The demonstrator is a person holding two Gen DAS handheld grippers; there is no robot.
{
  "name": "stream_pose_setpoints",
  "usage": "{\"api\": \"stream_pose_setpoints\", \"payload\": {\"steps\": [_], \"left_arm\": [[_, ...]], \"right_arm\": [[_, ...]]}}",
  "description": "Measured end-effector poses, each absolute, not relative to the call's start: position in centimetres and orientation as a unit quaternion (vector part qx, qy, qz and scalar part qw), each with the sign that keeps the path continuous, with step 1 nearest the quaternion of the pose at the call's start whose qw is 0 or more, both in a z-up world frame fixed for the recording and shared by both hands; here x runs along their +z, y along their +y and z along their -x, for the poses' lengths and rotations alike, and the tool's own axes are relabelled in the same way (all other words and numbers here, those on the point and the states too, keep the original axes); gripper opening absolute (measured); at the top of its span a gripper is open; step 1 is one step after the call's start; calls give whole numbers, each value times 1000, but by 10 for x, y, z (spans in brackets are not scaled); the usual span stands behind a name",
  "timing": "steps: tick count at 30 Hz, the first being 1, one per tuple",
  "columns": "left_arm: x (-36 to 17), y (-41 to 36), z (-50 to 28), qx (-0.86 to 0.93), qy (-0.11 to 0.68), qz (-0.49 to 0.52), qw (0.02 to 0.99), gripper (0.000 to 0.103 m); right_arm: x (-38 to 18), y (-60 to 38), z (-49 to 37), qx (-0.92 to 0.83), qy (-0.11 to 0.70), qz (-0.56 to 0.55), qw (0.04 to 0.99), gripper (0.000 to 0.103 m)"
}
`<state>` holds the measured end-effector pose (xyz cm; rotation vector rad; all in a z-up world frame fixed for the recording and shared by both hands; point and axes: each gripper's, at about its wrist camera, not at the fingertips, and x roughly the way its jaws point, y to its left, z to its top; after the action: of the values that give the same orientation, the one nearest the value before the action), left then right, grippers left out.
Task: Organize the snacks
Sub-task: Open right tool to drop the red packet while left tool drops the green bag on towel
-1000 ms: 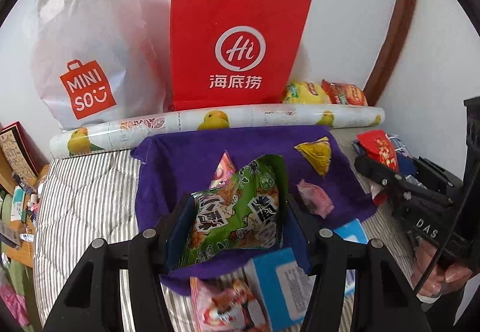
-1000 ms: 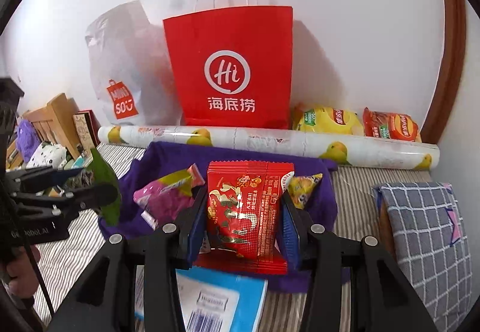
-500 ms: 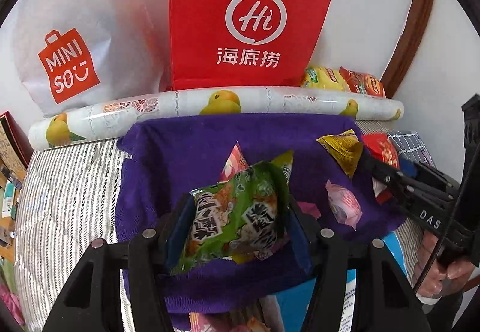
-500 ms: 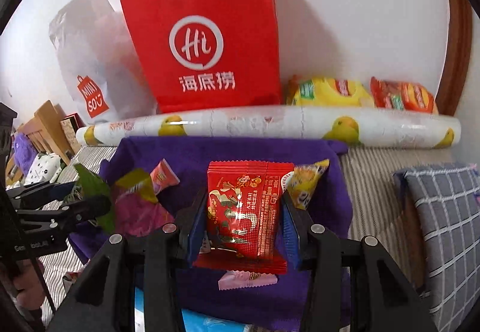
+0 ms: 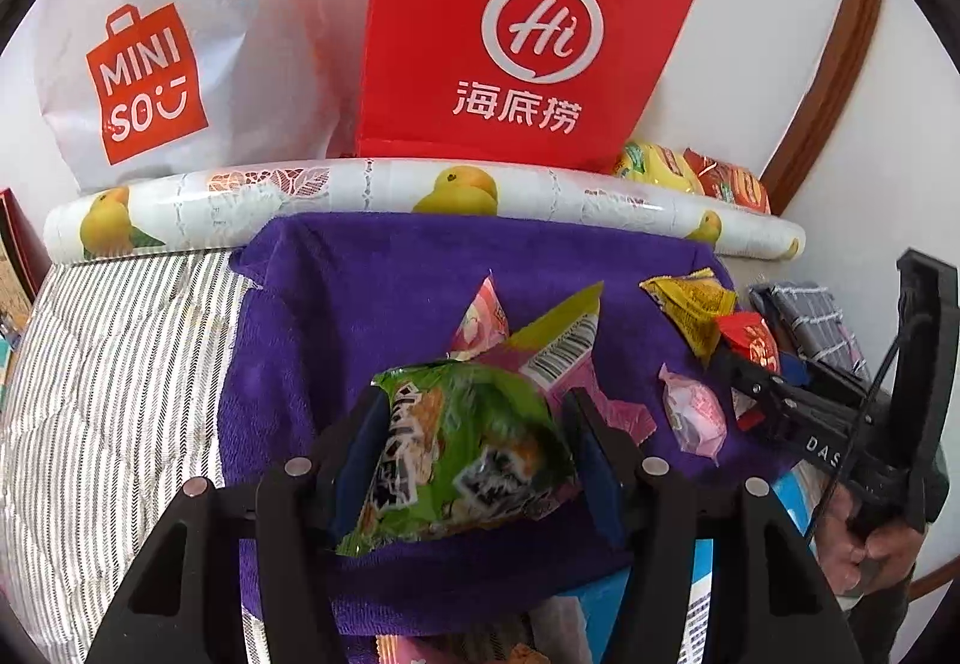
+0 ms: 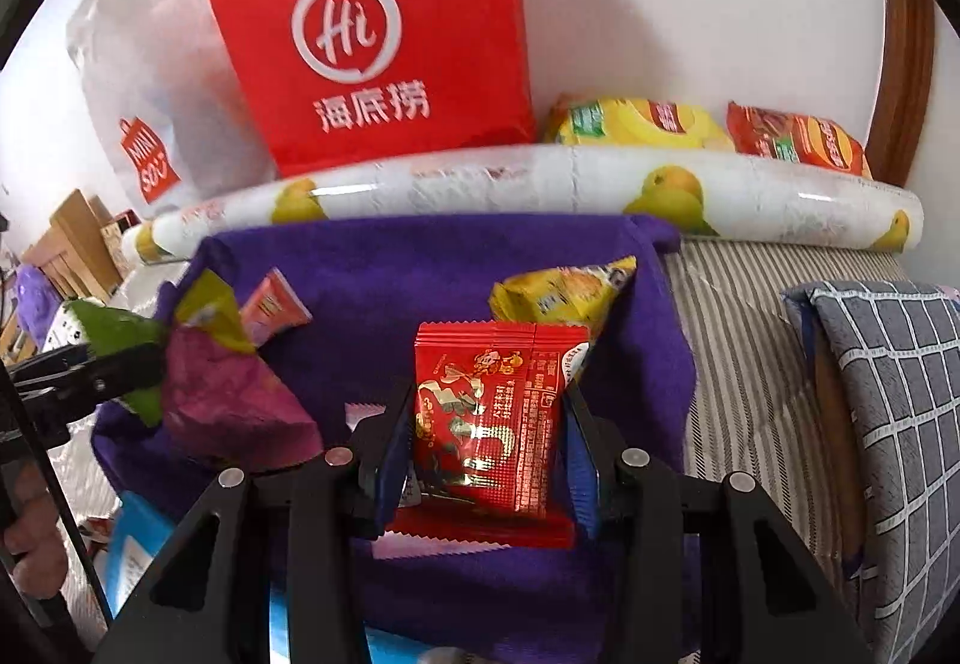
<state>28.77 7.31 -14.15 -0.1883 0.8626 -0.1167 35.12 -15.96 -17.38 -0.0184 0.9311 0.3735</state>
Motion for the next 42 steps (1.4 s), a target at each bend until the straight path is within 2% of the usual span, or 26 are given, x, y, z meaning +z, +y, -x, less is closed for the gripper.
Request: {"api": "stream_pose_setpoints", "payload": {"steps": [23, 25, 27, 28, 42], "left_arm": [[-146, 71, -286, -59, 425, 119, 895, 59], [-147, 70, -286, -59, 425, 120, 895, 59], [-147, 70, -286, -58, 425, 119, 896, 59], [-147, 70, -287, -58, 426, 120, 895, 59], [-143, 73, -286, -59, 419, 140, 895, 74]], "right_arm": [[-180, -155, -354, 158, 455, 39, 876, 46], [-179, -155, -354, 159, 454, 39, 876, 48], [-179, -155, -354, 160, 453, 36, 877, 57], [-178, -156, -353, 159, 451, 35, 878, 59], [-171, -152, -347, 172, 430, 37, 885, 64]]}}
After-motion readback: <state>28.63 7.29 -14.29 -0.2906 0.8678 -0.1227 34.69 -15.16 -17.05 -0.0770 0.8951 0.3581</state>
